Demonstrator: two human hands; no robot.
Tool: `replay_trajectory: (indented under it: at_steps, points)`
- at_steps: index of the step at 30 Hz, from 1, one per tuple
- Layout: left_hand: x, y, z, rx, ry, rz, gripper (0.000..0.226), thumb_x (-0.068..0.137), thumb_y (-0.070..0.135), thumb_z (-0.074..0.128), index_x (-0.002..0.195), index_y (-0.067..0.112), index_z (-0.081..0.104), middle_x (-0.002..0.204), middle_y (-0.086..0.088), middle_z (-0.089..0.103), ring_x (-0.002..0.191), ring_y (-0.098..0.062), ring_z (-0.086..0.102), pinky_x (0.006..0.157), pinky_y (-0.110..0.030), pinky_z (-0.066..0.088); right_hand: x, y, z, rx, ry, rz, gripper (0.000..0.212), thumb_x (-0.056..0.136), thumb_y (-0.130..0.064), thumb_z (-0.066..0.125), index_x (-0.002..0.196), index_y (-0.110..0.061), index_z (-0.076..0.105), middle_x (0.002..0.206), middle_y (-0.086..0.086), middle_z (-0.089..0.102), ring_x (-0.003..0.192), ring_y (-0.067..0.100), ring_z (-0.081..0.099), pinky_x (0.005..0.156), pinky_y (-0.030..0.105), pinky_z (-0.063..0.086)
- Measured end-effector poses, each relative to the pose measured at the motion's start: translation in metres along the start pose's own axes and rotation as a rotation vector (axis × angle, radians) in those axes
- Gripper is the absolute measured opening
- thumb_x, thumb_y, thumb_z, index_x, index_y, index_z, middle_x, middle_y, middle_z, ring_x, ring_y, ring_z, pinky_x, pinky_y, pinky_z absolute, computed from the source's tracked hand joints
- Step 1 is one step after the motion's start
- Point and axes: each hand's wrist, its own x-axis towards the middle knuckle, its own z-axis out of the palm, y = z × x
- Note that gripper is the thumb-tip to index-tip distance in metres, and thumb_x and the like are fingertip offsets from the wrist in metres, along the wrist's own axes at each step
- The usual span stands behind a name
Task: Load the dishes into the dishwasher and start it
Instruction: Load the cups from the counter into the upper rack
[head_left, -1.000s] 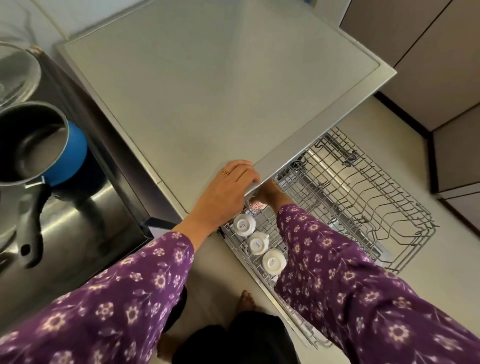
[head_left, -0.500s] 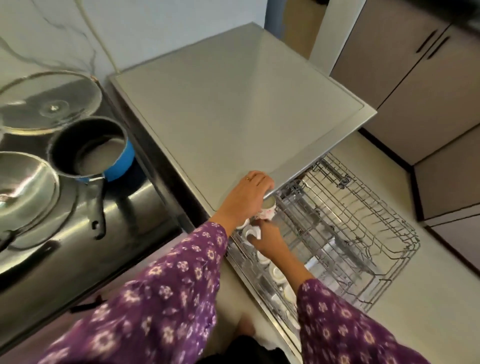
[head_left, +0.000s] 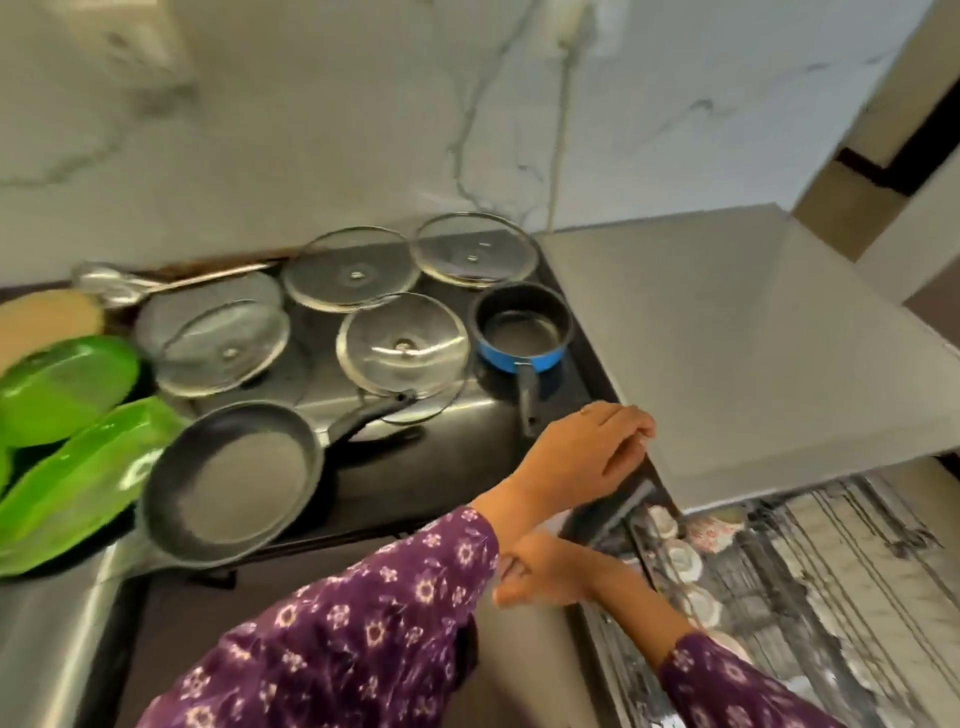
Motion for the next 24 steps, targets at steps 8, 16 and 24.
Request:
replay_trajectory:
  at_steps: [8,16,24]
  points:
    - [-0.111,-0.063,-0.196,0.284,0.244,-0.274,0.014,0.090,0.019,0.056,0.103,0.015,0.059,0.097,0.002,0.065,0.089,-0.016,0.062,0.068,-0.035,0.053,0.100,-0.195,0.012,-0.183,-0.038,-0.271,0.052,0.092,-0.027,0.059,0.136,-0.004,0.045,0.135,0.010,0.051,0.126,0.020,0.044,0.102,0.018,0.029]
    - [-0.274,-0.136,-0.363,0.512,0.487,-0.868,0.023,0.084,0.012,0.063,0.107,0.009,0.058,0.104,-0.007,0.059,0.095,-0.024,0.059,0.080,-0.029,0.042,0.207,-0.330,0.040,-0.191,0.109,-0.509,0.019,0.085,-0.020,0.066,0.103,-0.014,0.068,0.089,-0.003,0.068,0.080,0.006,0.062,0.071,0.014,0.040]
    - [-0.410,-0.174,-0.473,0.617,0.540,-1.188,0.025,0.085,0.015,0.063,0.109,0.008,0.056,0.109,-0.009,0.057,0.099,-0.026,0.056,0.086,-0.041,0.045,0.321,-0.454,0.092,-0.403,0.133,-0.627,0.029,0.085,-0.011,0.062,0.112,-0.001,0.063,0.111,0.016,0.065,0.106,0.028,0.059,0.089,0.030,0.042]
